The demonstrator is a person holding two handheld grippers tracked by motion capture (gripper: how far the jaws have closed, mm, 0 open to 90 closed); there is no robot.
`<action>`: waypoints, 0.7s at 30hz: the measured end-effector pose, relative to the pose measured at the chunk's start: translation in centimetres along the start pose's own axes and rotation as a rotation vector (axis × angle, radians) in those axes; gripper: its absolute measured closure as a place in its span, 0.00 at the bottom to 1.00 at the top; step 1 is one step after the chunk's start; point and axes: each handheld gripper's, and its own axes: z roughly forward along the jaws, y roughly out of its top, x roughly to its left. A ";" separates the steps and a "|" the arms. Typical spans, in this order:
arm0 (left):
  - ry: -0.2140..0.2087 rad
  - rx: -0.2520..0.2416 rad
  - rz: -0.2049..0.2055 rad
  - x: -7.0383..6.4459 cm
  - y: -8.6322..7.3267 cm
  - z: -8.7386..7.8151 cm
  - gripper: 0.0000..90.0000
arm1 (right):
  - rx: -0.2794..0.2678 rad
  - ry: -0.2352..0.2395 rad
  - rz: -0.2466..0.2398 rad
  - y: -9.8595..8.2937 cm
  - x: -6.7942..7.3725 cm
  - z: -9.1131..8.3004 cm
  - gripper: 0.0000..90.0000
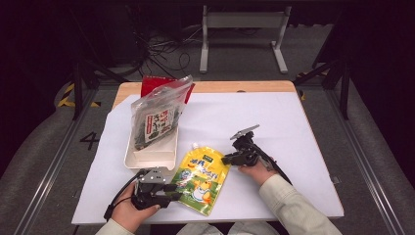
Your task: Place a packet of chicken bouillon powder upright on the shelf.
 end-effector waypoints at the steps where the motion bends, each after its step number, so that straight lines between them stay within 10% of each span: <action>1: -0.001 0.000 -0.003 0.0 0.0 0.0 0.68 | 0.000 -0.005 0.002 0.0 0.0 0.0 0.92; 13: -0.016 -0.017 -0.027 -0.3 0.2 -0.2 0.57 | -0.015 -0.063 -0.060 0.2 0.8 -0.6 1.00; 21: -0.003 -0.045 0.005 -0.8 0.6 -0.6 0.54 | -0.099 -0.084 -0.117 0.6 1.7 -4.3 1.00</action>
